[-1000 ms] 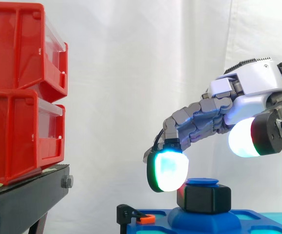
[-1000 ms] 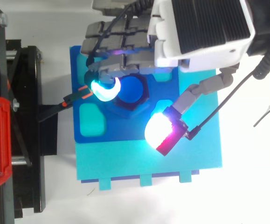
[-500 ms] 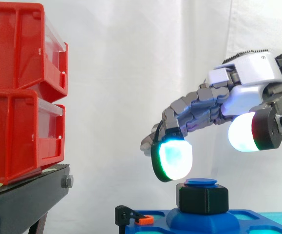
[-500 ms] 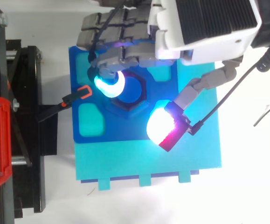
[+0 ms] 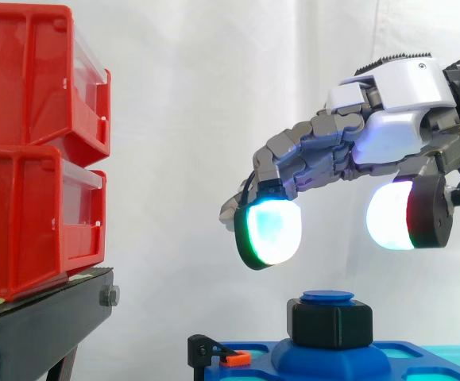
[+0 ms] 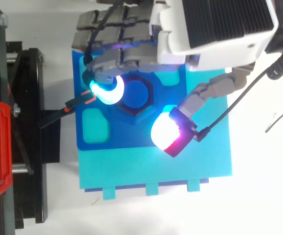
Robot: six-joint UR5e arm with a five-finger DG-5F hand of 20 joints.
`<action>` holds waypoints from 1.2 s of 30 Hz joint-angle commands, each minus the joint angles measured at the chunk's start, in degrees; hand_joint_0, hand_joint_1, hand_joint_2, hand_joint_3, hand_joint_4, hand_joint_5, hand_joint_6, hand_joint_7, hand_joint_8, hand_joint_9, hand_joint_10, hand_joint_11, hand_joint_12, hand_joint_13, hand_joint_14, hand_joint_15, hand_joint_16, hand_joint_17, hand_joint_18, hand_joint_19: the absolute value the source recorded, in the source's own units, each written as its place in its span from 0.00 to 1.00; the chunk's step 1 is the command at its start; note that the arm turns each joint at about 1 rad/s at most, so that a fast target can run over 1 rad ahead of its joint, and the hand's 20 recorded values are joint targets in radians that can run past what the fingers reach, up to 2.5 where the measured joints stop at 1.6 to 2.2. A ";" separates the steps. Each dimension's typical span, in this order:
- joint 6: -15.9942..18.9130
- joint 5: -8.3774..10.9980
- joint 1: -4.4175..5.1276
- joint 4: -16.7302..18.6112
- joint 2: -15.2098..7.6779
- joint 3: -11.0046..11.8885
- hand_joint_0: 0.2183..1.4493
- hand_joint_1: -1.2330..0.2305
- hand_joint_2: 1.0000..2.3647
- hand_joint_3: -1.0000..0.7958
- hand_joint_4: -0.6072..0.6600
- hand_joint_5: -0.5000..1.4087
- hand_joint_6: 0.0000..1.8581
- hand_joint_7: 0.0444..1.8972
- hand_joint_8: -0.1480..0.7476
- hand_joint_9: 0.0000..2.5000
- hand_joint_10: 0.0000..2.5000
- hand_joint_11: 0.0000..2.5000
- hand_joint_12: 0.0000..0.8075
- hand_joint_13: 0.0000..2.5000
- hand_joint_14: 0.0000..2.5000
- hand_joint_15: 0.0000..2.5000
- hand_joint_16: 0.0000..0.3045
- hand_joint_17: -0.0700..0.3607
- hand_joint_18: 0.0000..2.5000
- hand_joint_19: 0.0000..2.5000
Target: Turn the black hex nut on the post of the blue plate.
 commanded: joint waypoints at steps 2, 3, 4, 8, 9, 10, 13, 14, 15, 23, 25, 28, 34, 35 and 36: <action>-1.08 2.28 1.16 0.46 -0.07 -0.17 0.17 0.27 0.00 0.28 0.63 0.15 0.27 0.52 0.43 0.12 0.00 0.02 0.45 0.12 0.00 0.01 0.19 0.46 0.03 0.00; -1.96 2.98 1.68 1.08 -0.16 -0.87 0.17 0.26 0.00 0.28 0.63 0.15 0.27 0.51 0.42 0.12 0.00 0.03 0.44 0.12 0.00 0.01 0.19 0.46 0.03 0.00; -2.58 3.60 2.12 1.87 -0.16 -1.40 0.17 0.26 0.00 0.28 0.63 0.15 0.27 0.51 0.42 0.12 0.00 0.03 0.44 0.12 0.00 0.01 0.19 0.46 0.03 0.00; -3.19 5.27 3.18 4.77 -0.16 -2.81 0.17 0.24 0.00 0.28 0.62 0.15 0.27 0.47 0.42 0.11 0.00 0.02 0.45 0.12 0.00 0.01 0.19 0.46 0.03 0.00; -3.28 5.71 3.62 6.00 -0.16 -3.42 0.16 0.24 0.00 0.28 0.62 0.15 0.27 0.46 0.43 0.11 0.00 0.02 0.45 0.12 0.00 0.01 0.19 0.47 0.03 0.00; -3.28 5.97 3.79 6.70 -0.16 -3.86 0.16 0.24 0.00 0.28 0.62 0.14 0.27 0.46 0.43 0.11 0.00 0.02 0.45 0.12 0.00 0.01 0.19 0.47 0.03 0.00; -3.28 7.20 4.85 8.37 -0.16 -5.01 0.16 0.24 0.00 0.28 0.62 0.14 0.27 0.46 0.43 0.11 0.00 0.02 0.45 0.12 0.00 0.01 0.19 0.47 0.03 0.00; -3.28 7.29 4.94 8.37 -0.16 -5.01 0.16 0.24 0.00 0.28 0.62 0.14 0.27 0.45 0.43 0.11 0.00 0.02 0.45 0.12 0.00 0.01 0.19 0.47 0.03 0.00; -3.28 7.55 5.11 8.37 -0.16 -5.01 0.16 0.24 0.00 0.28 0.62 0.14 0.27 0.45 0.43 0.11 0.00 0.02 0.45 0.12 0.00 0.00 0.19 0.47 0.03 0.00; -4.07 7.64 5.29 8.64 -0.43 -5.01 0.17 0.23 0.00 0.28 0.61 0.14 0.27 0.44 0.42 0.10 0.00 0.02 0.45 0.12 0.00 0.01 0.19 0.47 0.03 0.00; -4.60 7.64 4.94 8.46 -0.78 -5.01 0.18 0.24 0.00 0.28 0.61 0.14 0.27 0.44 0.42 0.10 0.00 0.02 0.44 0.11 0.00 0.01 0.19 0.46 0.03 0.00; -5.04 7.38 4.50 8.64 -0.78 -5.01 0.19 0.24 0.00 0.28 0.60 0.14 0.27 0.44 0.41 0.10 0.00 0.01 0.43 0.12 0.00 0.01 0.18 0.45 0.03 0.00; -5.48 7.29 4.06 7.76 -0.78 -5.01 0.20 0.24 0.00 0.28 0.60 0.14 0.27 0.46 0.41 0.10 0.00 0.02 0.43 0.12 0.00 0.01 0.18 0.44 0.03 0.00; -5.48 7.11 3.79 7.32 -0.78 -5.01 0.21 0.24 0.00 0.28 0.60 0.14 0.27 0.46 0.40 0.10 0.00 0.01 0.43 0.12 0.00 0.01 0.17 0.44 0.03 0.00; -5.48 7.11 3.71 7.23 -0.78 -5.01 0.21 0.24 0.00 0.28 0.61 0.14 0.27 0.47 0.41 0.10 0.00 0.02 0.43 0.12 0.00 0.01 0.17 0.44 0.03 0.00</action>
